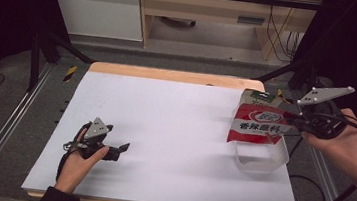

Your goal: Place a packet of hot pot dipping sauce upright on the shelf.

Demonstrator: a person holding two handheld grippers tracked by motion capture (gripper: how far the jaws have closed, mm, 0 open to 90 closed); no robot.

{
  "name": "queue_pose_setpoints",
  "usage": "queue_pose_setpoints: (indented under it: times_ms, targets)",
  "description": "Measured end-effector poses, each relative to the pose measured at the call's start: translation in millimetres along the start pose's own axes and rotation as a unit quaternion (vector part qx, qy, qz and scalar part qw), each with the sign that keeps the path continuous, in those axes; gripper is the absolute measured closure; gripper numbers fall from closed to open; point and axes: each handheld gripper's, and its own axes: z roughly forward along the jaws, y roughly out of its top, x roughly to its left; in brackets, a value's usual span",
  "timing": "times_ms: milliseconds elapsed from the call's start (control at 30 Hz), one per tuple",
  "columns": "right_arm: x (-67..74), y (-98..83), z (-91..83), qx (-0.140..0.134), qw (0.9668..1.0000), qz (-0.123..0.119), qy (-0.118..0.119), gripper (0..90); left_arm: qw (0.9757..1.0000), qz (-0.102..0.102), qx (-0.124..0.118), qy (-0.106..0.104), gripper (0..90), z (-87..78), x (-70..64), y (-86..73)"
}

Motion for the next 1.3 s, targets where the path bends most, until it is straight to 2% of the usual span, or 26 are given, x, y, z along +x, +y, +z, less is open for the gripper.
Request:
queue_pose_setpoints:
  times_ms: [200,700,1000,1133,1300]
  targets:
    - [-3.5,-11.2,5.5,0.011,0.9996,0.026,-0.005,90.0,1.0000,0.002,0.001,-0.003,9.0,-0.1,-0.4,0.2]
    - [-12.1,-28.3,2.8,0.023,0.9968,0.074,-0.019,90.0,0.9999,0.006,0.003,-0.014,9.5,3.5,-5.0,0.8]
    - [-17.2,-32.2,6.4,0.039,0.9946,0.091,-0.029,90.0,0.9997,0.009,0.005,-0.022,9.7,6.2,-7.9,1.2]
    - [-16.9,-36.1,10.4,0.042,0.9948,0.091,-0.019,89.9,0.9997,0.010,0.007,-0.023,9.7,6.9,-9.0,1.3]
    - [-15.5,-37.0,7.2,0.042,0.9947,0.093,-0.012,89.9,0.9996,0.010,0.007,-0.025,9.7,7.3,-8.9,1.1]
